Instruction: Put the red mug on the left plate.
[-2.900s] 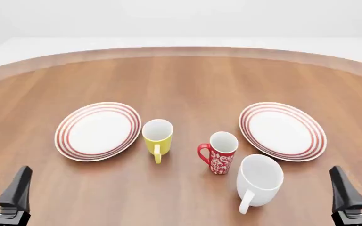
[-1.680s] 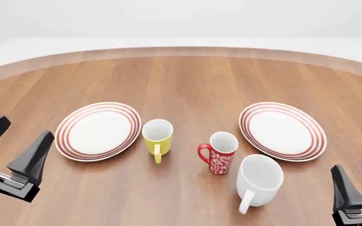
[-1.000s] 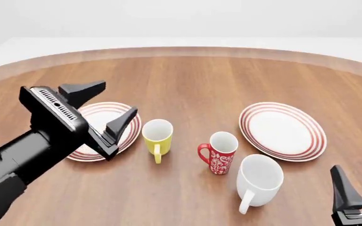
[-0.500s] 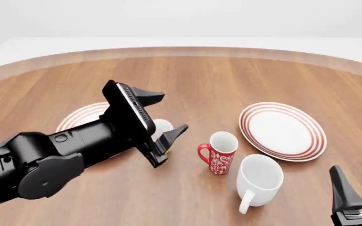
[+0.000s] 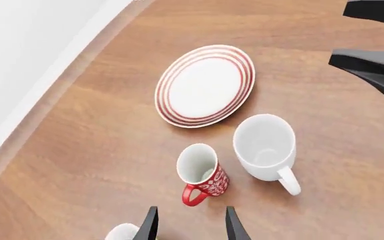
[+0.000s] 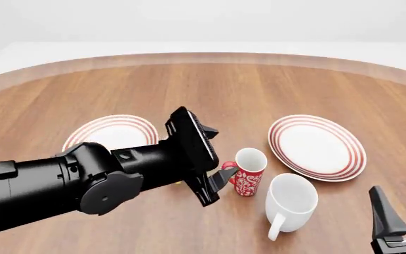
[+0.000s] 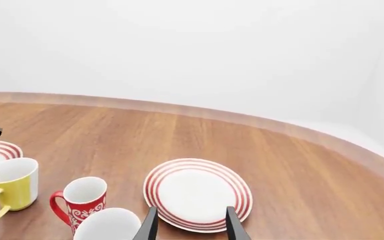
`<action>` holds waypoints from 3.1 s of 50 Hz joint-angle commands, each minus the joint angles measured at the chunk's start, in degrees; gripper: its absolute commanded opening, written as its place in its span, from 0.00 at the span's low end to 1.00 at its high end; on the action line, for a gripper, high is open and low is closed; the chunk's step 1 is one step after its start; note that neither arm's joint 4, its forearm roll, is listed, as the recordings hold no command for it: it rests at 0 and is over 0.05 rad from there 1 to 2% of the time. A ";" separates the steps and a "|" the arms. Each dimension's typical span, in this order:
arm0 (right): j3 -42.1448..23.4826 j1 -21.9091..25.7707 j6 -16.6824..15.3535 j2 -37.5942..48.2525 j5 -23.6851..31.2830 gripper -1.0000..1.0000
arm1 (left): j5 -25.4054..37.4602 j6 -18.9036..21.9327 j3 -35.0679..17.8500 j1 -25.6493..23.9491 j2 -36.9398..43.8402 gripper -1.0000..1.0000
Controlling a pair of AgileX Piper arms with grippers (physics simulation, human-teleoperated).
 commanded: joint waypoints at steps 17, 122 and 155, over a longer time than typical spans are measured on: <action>0.00 -0.02 -0.36 0.00 -0.38 1.00 | 5.19 1.63 -5.24 0.37 9.41 1.00; -0.01 -0.85 0.77 0.00 -0.01 1.00 | 6.06 7.39 -16.29 6.99 28.04 1.00; -0.01 -1.20 0.92 0.00 0.17 1.00 | 5.20 7.41 -15.90 6.50 29.41 0.00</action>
